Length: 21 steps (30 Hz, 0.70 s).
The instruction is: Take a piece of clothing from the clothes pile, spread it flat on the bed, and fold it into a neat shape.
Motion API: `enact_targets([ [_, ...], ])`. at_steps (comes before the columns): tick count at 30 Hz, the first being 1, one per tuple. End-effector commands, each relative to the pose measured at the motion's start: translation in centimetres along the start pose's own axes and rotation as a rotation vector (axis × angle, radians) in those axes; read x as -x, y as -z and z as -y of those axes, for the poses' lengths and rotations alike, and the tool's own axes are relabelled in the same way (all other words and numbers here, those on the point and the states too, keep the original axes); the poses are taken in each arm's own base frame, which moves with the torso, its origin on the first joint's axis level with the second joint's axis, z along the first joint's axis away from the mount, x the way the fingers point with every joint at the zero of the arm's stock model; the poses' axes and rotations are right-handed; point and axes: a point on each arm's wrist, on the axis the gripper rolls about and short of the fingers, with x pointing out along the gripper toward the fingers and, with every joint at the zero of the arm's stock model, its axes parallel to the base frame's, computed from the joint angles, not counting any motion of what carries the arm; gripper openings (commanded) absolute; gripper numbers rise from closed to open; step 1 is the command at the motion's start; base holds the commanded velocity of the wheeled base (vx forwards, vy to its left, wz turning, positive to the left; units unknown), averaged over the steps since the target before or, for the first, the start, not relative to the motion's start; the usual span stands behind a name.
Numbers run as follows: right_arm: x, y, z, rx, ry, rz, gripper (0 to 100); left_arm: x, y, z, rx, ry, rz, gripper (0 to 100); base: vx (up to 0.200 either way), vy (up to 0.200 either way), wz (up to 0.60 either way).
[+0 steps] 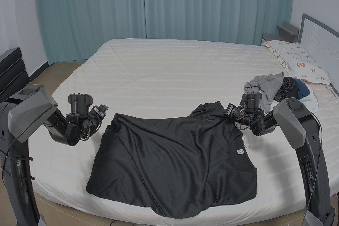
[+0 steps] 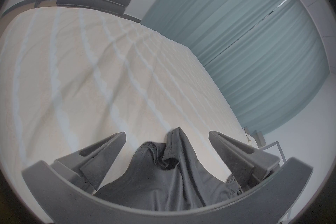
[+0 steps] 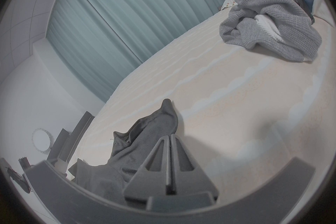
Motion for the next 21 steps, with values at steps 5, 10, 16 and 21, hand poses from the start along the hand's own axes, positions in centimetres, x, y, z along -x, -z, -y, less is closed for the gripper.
enact_targets([
  [5, 0.1, -1.4, -1.0, 0.017, -0.044, 0.092, 0, -2.9, 0.9, 1.5, -0.035, 0.021, -0.020, 100, 0.000, 0.000, 0.00],
  [10, 0.1, -3.6, -1.4, 0.012, -0.043, 0.197, 0, -3.6, 1.3, 2.3, -0.044, 0.038, -0.024, 100, 0.000, 0.000, 0.00],
  [16, 0.3, -4.2, -1.2, 0.010, -0.035, 0.215, 0, -4.1, 1.6, 2.5, -0.047, 0.045, -0.024, 100, 0.000, 0.000, 0.00],
  [21, 0.3, -5.2, -1.7, 0.012, -0.052, 0.257, 100, -4.5, 1.4, 2.8, -0.049, 0.056, -0.014, 100, 0.000, 0.000, 0.00],
])
